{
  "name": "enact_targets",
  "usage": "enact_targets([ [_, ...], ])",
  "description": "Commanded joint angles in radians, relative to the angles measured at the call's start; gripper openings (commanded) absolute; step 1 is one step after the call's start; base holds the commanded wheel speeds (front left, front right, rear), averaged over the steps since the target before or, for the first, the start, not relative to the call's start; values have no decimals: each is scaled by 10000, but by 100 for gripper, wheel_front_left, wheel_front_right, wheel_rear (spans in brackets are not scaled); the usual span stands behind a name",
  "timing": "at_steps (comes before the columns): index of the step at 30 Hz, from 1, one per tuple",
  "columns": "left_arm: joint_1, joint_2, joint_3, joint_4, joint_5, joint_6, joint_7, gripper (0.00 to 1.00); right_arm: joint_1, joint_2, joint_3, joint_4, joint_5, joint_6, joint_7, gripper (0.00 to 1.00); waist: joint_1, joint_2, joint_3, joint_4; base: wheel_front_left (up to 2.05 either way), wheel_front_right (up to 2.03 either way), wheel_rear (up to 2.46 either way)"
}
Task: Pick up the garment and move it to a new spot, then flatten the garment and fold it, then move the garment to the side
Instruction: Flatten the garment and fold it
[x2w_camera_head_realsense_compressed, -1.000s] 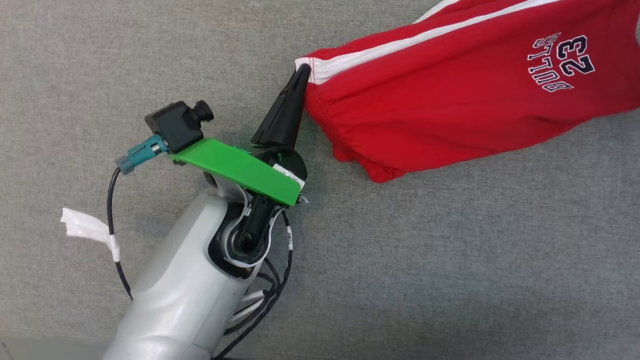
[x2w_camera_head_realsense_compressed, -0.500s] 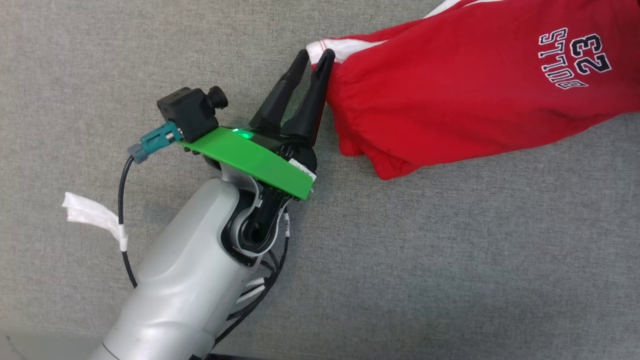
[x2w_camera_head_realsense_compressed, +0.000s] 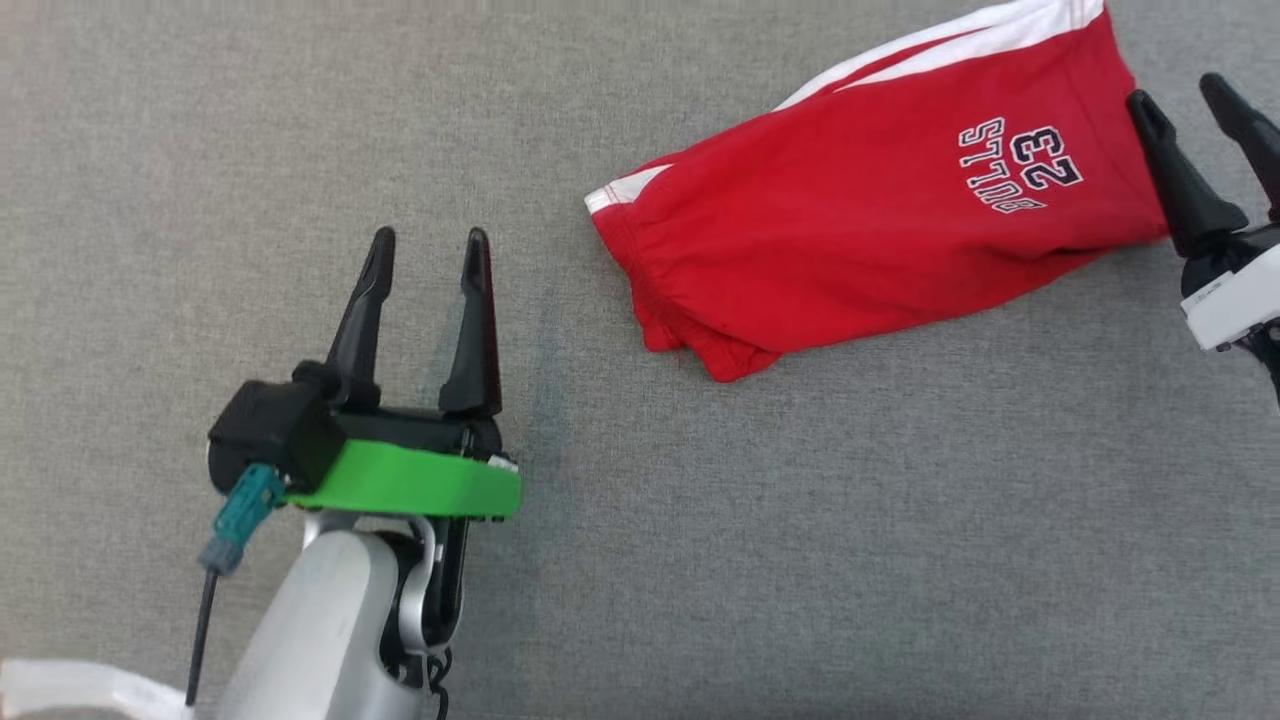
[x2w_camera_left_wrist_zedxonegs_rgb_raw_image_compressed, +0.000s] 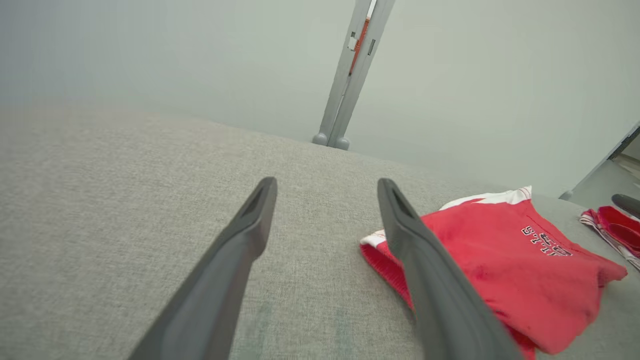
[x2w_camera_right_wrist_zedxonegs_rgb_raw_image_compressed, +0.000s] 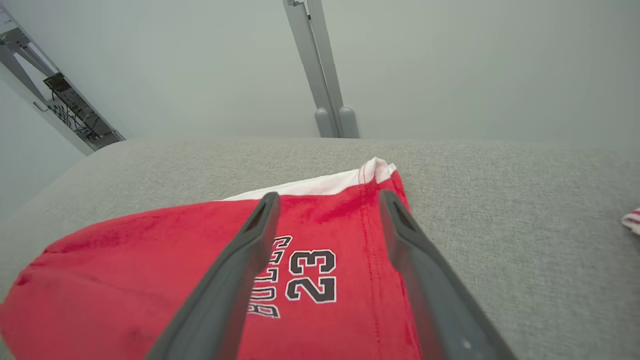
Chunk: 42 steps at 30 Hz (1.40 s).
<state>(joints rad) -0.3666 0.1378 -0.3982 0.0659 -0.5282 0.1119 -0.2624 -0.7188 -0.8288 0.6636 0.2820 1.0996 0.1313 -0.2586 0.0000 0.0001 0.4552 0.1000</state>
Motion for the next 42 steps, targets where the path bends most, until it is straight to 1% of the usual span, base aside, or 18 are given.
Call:
enact_targets([
  [1, 499, -115, 236, -221, 546, 82, -19, 100, 352, 218, -334, -29, -248, -14, -77, 100, 0, -1, -714, -238, 0, 0, 0],
  [5, 1375, -440, 614, -627, 1890, 108, -11, 100, 1271, 632, -1061, 18, -666, -14, -66, 100, 0, -1, -996, -29, 0, 0, 0],
  [8, 1870, -632, 697, -855, 2636, 91, -10, 100, 1758, 815, -1348, 227, -808, -12, -66, 100, 0, -1, -1123, 211, 0, 0, 0],
  [11, 2198, -767, 622, -1077, 3317, 131, -12, 100, 2040, 804, -1373, 552, -751, -12, -68, 100, 0, -1, -1176, 483, 0, 0, 0],
  [15, 2453, -841, 402, -1205, 3826, 240, -11, 100, 1938, 627, -1312, 1066, -647, -12, 98, 100, 0, -1, -1130, 849, 0, 0, 0],
  [19, 2531, -867, 82, -1287, 3863, 371, -11, 100, 1615, 463, -1420, 1743, -451, -12, 523, 100, 0, -1, -985, 1187, 0, 0, 0],
  [23, 2423, -868, -289, -1362, 3700, 558, -11, 100, 1068, 400, -1366, 2555, -438, -12, 1460, 100, 0, -1, -797, 1433, 0, 0, 0],
  [29, 2151, -867, -699, -1393, 3649, 724, -11, 100, 51, 292, -1052, 3645, -1058, -12, 2484, 100, 0, -1, -538, 1645, 0, 0, 0],
  [34, 1992, -868, -881, -1392, 3601, 772, -12, 100, -603, 398, -826, 4244, -1171, -12, 3088, 100, 0, -1, -307, 1725, 0, 0, 0],
  [40, 1787, -867, -1045, -1422, 3557, 896, -12, 100, -891, 636, -458, 4548, -827, -12, 3882, 100, 0, -1, -27, 1754, 0, 0, 0],
  [41, 1774, -867, -1071, -1412, 3552, 913, -12, 100, -884, 656, -367, 4490, -822, -11, 3935, 58, 0, -1, -6, 1744, 0, 0, 0],
  [42, 1767, -867, -1083, -1396, 3551, 933, -12, 100, -892, 691, -317, 4435, -762, -8, 3942, 45, 0, -1, 4, 1728, 0, 0, 0],
])
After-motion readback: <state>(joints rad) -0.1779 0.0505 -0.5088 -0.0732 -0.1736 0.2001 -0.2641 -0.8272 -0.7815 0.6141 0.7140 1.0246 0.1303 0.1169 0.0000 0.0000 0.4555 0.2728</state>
